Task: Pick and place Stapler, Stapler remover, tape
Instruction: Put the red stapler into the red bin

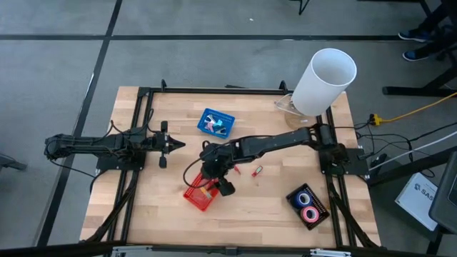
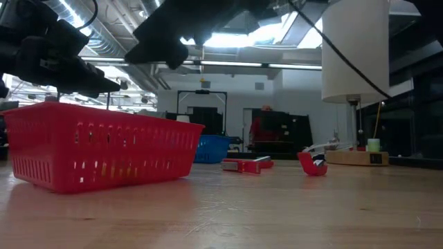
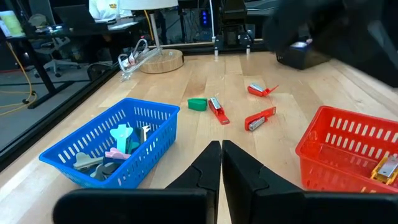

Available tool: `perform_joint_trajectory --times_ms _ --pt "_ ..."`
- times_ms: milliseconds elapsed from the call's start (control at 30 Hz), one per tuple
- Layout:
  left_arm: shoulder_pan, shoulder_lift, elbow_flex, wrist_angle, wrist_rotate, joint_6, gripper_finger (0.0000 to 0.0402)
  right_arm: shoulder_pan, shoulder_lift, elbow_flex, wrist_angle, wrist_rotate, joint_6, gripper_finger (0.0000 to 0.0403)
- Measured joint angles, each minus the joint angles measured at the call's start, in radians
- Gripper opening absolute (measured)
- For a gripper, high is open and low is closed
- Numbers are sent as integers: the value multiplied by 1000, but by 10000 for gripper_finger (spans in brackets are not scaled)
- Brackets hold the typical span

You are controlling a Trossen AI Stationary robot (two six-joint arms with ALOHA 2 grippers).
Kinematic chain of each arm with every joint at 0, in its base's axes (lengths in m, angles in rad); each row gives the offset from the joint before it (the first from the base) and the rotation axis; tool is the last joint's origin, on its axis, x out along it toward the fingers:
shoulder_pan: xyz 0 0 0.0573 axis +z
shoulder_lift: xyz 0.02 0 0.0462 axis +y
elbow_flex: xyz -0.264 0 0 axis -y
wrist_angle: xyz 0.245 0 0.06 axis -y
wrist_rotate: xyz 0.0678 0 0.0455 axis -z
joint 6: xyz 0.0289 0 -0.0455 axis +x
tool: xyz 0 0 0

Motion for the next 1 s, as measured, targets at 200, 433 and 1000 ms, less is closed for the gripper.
perform_joint_trajectory --times_ms 200,433,1000 --pt "0 0 0 0 0 0 9 -25 -75 0 -145 41 0 239" --pt "0 0 0 0 0 0 10 -36 -171 0 -337 175 27 232" --pt "0 0 0 0 0 0 8 -16 -283 0 -753 379 702 232"
